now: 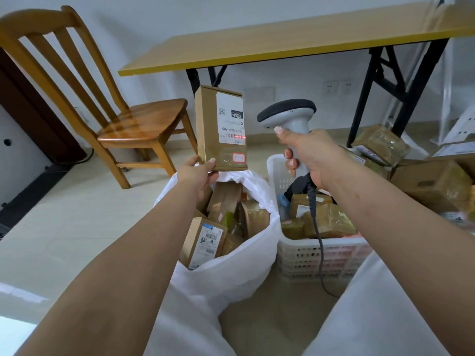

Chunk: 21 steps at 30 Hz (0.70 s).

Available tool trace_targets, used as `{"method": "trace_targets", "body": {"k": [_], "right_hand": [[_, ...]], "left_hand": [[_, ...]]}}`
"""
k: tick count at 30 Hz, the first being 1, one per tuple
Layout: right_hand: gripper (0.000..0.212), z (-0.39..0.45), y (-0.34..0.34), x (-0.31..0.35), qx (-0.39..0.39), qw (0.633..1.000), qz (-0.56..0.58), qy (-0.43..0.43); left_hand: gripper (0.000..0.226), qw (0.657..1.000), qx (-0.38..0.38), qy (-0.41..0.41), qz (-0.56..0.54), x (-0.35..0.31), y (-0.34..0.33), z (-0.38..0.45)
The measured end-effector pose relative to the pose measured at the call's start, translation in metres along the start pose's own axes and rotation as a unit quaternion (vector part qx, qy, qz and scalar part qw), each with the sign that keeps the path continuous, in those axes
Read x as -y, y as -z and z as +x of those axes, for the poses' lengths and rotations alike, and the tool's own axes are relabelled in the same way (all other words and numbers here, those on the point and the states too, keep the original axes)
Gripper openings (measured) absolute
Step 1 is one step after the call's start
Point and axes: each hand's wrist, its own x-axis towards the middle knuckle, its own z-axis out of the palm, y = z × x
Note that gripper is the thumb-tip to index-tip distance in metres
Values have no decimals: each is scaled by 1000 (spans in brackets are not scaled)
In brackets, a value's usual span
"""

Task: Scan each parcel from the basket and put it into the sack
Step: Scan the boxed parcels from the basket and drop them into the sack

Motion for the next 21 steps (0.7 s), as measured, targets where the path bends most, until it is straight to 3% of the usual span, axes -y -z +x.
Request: {"method": "trace_targets", "body": {"k": [21], "right_hand": [[29, 3, -9, -11, 0, 1000, -11, -18]], "left_hand": [[53, 1000, -10, 2, -28, 10, 14, 2]]}}
